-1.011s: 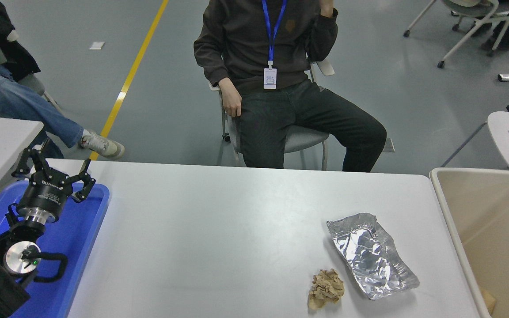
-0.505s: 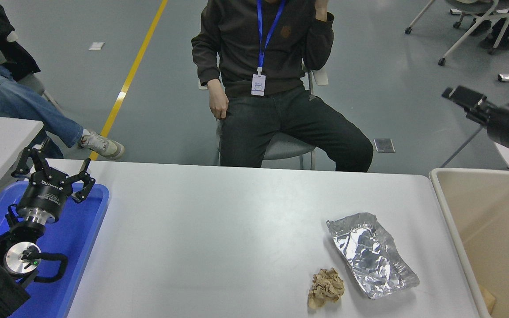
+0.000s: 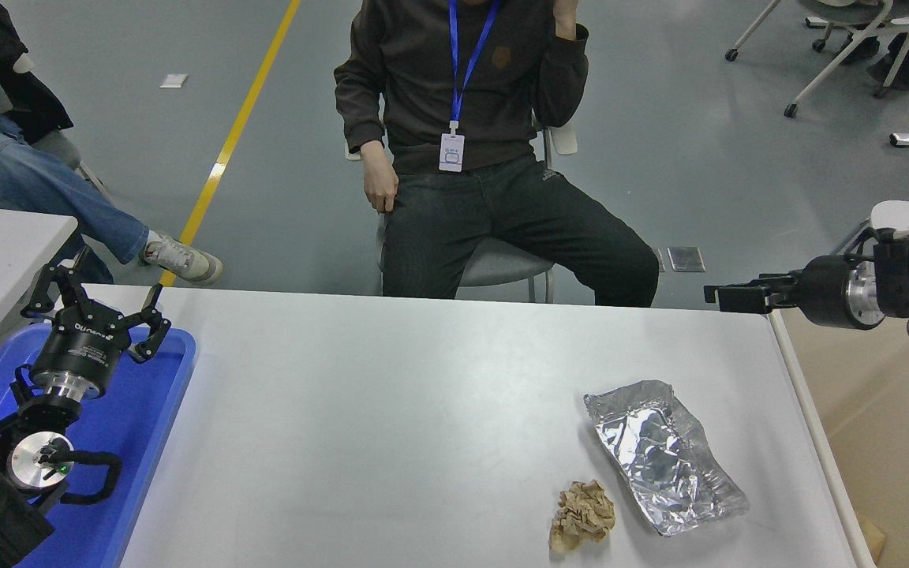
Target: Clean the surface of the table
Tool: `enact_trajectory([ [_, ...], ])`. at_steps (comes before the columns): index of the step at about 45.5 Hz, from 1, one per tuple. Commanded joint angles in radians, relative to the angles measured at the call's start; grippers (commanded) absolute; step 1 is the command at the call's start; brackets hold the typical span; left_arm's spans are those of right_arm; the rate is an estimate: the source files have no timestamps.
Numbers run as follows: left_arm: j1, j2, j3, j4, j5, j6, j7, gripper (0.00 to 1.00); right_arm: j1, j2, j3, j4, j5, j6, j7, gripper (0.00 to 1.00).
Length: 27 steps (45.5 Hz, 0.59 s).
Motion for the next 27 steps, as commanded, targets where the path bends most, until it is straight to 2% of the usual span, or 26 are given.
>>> enact_trajectory([
  [1,0.0,0.0,0.0,0.001,0.0,0.0,-0.001,1.0,-0.093,0.048,-0.023,0.036,-0.042,-0.001,0.013,0.99],
  [13,0.0,0.0,0.0,0.001,0.0,0.0,0.001,1.0,-0.185,0.077,-0.007,0.028,-0.039,-0.029,0.012,0.99],
  [27,0.0,0.0,0.0,-0.001,0.0,0.0,-0.001,1.0,-0.293,0.109,-0.007,-0.031,-0.03,-0.156,0.012,0.98],
])
